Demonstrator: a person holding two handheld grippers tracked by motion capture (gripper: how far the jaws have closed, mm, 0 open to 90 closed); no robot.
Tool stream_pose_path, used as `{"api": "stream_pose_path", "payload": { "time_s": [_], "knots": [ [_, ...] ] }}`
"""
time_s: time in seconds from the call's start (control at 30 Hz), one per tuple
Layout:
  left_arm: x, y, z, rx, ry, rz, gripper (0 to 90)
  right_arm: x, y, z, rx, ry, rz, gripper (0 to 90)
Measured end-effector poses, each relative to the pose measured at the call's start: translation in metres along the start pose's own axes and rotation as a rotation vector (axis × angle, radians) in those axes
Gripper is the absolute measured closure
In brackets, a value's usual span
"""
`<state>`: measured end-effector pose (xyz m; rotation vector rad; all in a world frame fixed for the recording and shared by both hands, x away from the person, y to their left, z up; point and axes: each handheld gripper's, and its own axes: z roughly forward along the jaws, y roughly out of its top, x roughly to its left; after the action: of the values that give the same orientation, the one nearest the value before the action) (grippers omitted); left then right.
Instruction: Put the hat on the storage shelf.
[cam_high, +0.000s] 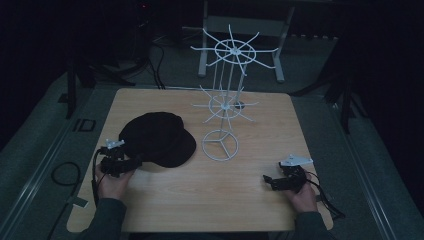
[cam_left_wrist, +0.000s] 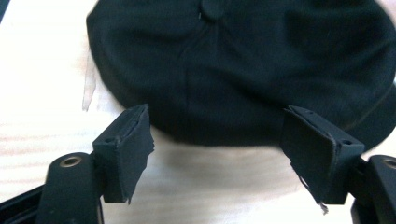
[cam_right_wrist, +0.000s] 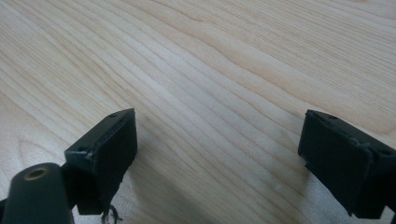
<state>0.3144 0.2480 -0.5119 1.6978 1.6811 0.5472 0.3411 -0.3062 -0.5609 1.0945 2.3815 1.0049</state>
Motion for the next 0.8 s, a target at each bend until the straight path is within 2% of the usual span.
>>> {"api": "stream_pose_path", "payload": {
  "time_s": [0.07,0.17,0.23,0.33,0.47,0.67,0.8],
  "knots": [
    [-0.001,0.005,0.003,-0.004,0.008,-0.018,21.0,0.0,0.0,0.0,0.001,0.0,0.002,11.6],
    [0.0,0.011,0.012,0.025,0.014,-0.043,16.4,0.0,0.0,0.0,0.001,0.001,0.005,11.6],
    [0.002,0.013,0.019,0.038,0.011,-0.062,16.2,0.0,0.0,0.0,0.001,0.001,0.005,11.6],
    [0.005,0.014,0.032,0.067,0.034,-0.086,16.0,0.0,0.0,0.0,0.0,0.0,0.004,11.6],
    [0.008,0.014,0.04,0.081,0.054,-0.123,16.7,0.0,0.0,0.0,0.0,0.001,0.003,11.6],
    [0.014,0.016,0.056,0.146,0.082,-0.157,23.6,0.0,0.0,0.0,0.0,0.001,0.003,11.6],
    [0.013,0.017,0.063,0.161,0.132,-0.135,36.2,0.0,0.0,0.0,0.0,0.0,0.003,11.6]
  ]
}}
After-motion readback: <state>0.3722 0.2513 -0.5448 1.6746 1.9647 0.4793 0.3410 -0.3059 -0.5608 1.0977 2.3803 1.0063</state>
